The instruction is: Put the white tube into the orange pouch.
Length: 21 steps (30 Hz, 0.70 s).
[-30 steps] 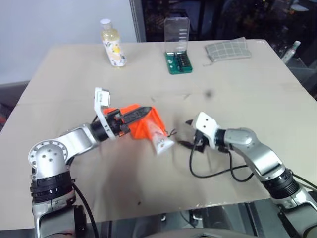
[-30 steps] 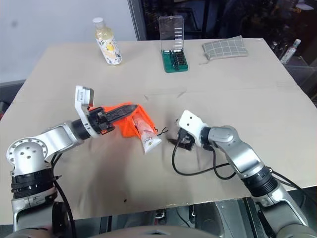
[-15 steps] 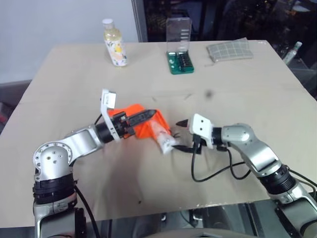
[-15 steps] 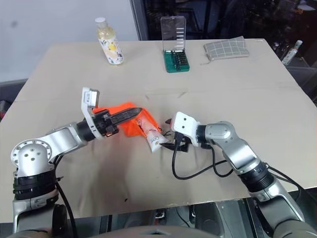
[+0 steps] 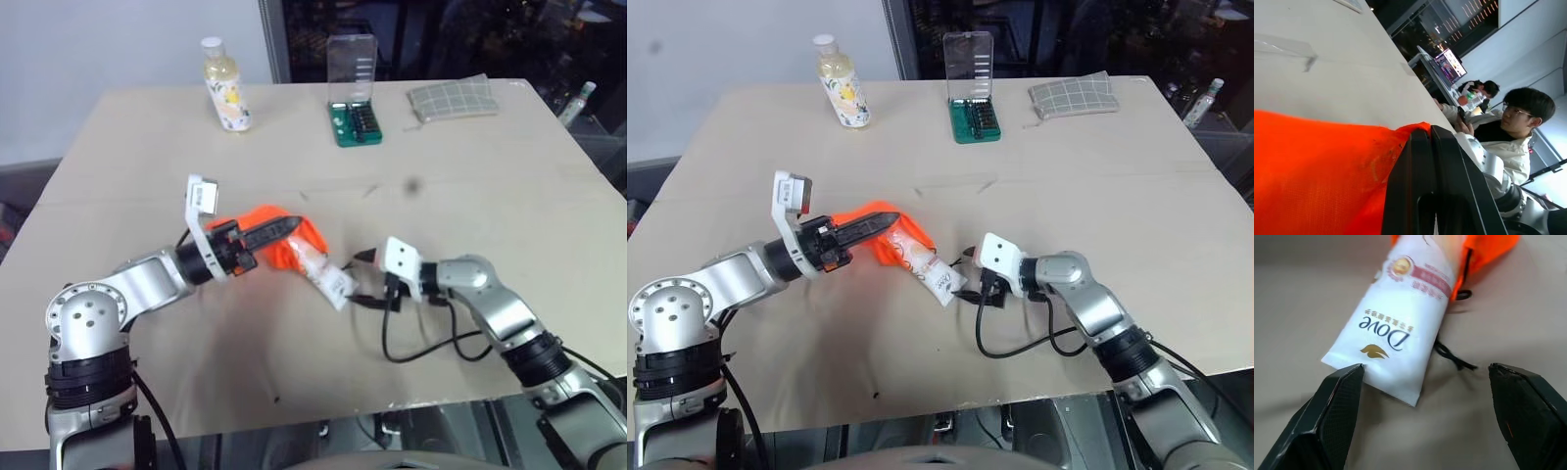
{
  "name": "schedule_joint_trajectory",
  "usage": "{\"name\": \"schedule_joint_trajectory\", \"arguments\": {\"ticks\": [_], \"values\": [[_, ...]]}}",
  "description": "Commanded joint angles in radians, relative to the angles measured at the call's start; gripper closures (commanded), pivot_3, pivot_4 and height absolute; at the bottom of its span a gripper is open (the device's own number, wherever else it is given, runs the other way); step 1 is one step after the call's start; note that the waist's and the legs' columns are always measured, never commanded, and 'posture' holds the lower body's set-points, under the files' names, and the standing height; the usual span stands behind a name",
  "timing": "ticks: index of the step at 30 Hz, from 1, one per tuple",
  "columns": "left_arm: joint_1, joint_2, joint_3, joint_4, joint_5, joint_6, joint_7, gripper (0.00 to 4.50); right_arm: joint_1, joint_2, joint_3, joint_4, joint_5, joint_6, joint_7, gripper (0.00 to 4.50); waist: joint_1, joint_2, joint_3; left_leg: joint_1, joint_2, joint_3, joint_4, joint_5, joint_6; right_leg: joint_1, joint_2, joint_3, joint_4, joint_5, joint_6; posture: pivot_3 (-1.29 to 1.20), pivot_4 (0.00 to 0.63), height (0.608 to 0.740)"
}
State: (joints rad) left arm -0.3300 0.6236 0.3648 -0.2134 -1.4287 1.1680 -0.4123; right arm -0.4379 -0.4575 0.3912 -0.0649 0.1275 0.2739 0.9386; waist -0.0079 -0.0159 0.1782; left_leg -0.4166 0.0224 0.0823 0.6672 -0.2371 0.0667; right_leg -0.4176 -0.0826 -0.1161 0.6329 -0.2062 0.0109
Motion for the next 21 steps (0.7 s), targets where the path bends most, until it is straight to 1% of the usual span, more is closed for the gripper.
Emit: {"name": "schedule_joint_trajectory", "arguments": {"ticks": [1,6,9,13,18,21], "values": [[0.005,0.004,0.01,-0.042,-0.025,-0.026,0.001,4.5,0.012,-0.032,0.0,-0.06,-0.035,-0.017,0.006,0.37,0.0,0.0,0.0,0.0,0.0,0.0,0.0,0.0,0.0,0.0,0.0,0.0,0.0,0.0,0.0,0.0,0.15,0.74],[0.017,0.004,-0.01,-0.058,-0.01,-0.039,0.003,4.5,0.016,-0.038,0.03,-0.041,-0.103,-0.036,-0.018,0.37,0.002,0.0,0.0,0.0,0.0,0.0,0.0,0.0,0.0,0.0,-0.001,0.0,0.0,-0.001,-0.001,0.0,0.15,0.74],[0.023,0.009,-0.021,-0.064,0.007,-0.046,0.003,4.5,0.026,-0.084,0.027,-0.121,-0.083,-0.015,0.045,0.37,0.002,0.0,0.0,0.0,0.0,0.0,0.0,0.0,0.0,0.0,-0.001,0.0,0.0,-0.001,-0.001,0.0,0.15,0.74],[0.028,0.007,-0.03,-0.071,0.022,-0.051,0.001,4.5,0.016,-0.116,0.053,-0.16,-0.1,-0.027,0.086,0.37,0.005,0.0,0.0,0.0,0.0,0.0,0.0,0.0,0.0,0.0,-0.001,-0.001,0.0,-0.001,-0.001,0.0,0.15,0.74],[0.028,0.001,-0.041,-0.08,0.031,-0.058,0.007,4.5,-0.028,-0.092,0.119,-0.115,-0.19,-0.058,0.082,0.37,0.004,0.0,0.0,0.0,0.0,0.0,0.0,0.0,0.0,0.0,-0.001,-0.001,0.0,-0.002,-0.003,0.0,0.15,0.74],[0.039,0.009,-0.043,-0.074,0.043,-0.067,-0.01,4.5,-0.038,-0.065,0.14,-0.08,-0.237,-0.064,0.051,0.37,0.003,0.0,0.0,0.0,0.0,0.0,0.0,0.0,0.0,0.0,-0.001,-0.002,0.0,-0.002,-0.003,0.0,0.15,0.74]]}}
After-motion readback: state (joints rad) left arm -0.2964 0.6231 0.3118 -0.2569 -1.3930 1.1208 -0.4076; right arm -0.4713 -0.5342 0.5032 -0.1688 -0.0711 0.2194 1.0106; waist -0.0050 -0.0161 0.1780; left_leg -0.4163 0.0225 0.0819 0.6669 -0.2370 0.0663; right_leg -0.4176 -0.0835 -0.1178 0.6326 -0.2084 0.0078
